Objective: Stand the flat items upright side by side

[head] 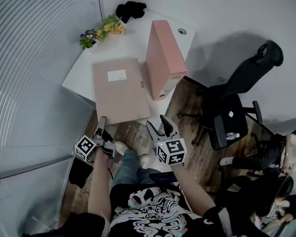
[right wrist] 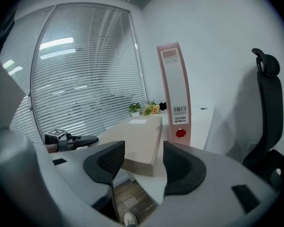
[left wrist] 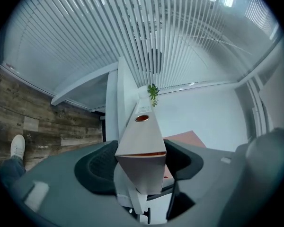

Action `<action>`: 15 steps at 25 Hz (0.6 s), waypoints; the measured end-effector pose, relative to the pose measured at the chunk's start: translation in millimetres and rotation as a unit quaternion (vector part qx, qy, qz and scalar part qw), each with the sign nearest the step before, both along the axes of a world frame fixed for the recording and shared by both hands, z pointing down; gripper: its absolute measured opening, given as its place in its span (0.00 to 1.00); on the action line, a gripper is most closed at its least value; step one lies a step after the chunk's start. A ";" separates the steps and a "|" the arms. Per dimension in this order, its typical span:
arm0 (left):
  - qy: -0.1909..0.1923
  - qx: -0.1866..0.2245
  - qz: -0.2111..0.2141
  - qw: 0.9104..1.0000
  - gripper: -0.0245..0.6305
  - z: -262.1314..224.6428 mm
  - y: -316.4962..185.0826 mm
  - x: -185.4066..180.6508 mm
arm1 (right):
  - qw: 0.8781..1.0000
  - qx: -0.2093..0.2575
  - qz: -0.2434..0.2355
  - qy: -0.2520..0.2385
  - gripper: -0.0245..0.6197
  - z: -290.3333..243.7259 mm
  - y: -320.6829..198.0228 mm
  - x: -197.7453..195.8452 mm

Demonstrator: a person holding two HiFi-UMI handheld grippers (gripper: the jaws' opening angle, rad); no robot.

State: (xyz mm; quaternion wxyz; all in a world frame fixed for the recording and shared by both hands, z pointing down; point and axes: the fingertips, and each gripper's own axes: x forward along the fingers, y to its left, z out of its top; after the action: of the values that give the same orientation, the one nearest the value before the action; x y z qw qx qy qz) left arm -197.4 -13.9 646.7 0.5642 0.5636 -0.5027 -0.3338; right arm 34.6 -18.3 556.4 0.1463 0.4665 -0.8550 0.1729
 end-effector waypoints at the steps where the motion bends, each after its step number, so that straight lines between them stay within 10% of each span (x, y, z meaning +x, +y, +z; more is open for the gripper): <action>1: -0.004 -0.001 0.000 1.000 0.49 -1.7 -0.7 -0.9 | 1.000 0.001 0.000 0.000 0.41 -1.1 0.1 0.0; 15: -0.094 -0.005 0.002 0.996 0.49 -37.8 -7.7 -16.5 | 1.000 0.011 0.007 -0.011 0.39 -14.4 0.8 -5.1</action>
State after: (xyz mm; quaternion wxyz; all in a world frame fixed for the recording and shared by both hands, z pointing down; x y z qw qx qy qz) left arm -213.9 -21.6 608.9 0.5182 0.5904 -0.5541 -0.2756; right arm 29.4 -17.6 541.9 0.1299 0.4721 -0.8553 0.1694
